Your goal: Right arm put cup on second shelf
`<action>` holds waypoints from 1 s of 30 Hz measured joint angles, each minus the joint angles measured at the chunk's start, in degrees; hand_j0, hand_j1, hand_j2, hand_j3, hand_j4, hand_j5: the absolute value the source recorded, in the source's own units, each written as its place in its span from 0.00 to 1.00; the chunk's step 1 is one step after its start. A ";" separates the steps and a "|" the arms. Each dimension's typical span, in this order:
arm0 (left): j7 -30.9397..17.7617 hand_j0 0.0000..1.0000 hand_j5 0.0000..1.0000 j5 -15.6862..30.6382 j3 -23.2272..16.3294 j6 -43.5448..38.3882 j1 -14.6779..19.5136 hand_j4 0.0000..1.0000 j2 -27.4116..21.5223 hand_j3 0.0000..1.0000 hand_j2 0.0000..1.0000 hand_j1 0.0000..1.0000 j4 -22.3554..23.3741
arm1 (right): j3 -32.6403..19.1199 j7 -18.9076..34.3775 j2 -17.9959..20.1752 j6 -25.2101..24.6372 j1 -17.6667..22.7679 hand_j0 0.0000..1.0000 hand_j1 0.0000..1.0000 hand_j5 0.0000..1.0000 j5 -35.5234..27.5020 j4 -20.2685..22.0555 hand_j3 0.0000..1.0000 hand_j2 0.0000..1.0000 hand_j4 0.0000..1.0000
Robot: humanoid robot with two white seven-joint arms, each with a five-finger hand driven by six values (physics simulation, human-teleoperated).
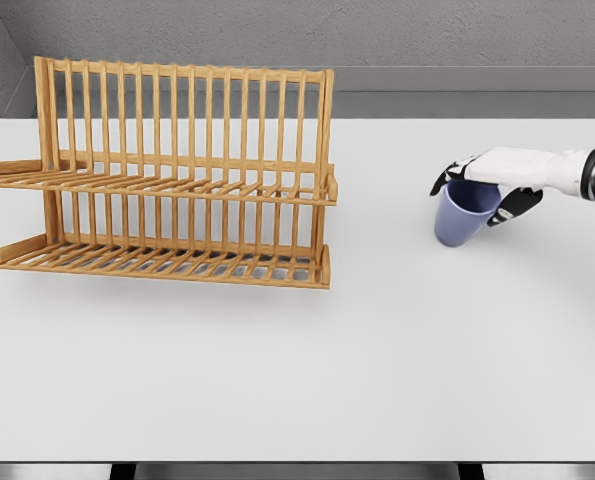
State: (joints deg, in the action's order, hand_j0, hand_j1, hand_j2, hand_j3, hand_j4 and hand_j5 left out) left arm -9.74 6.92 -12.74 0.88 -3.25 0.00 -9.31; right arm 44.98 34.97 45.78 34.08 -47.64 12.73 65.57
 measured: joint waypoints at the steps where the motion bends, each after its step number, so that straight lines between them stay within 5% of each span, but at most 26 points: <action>1: 0.00 1.00 1.00 0.00 0.00 0.00 0.00 1.00 0.00 1.00 1.00 1.00 0.00 | -0.06 -0.02 0.02 -0.01 -0.35 0.65 0.65 0.65 0.00 0.07 0.65 0.65 0.65; 30: 0.00 1.00 1.00 0.00 0.00 0.00 0.00 1.00 0.00 1.00 1.00 1.00 0.00 | -1.87 0.06 0.03 0.65 -5.80 0.64 0.64 0.64 -0.05 5.13 0.64 0.64 0.64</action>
State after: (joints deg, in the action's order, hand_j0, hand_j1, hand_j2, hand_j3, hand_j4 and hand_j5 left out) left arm -9.74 6.92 -12.74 0.88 -3.25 0.00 -9.32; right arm 43.12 35.03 45.80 34.73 -53.44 12.68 70.70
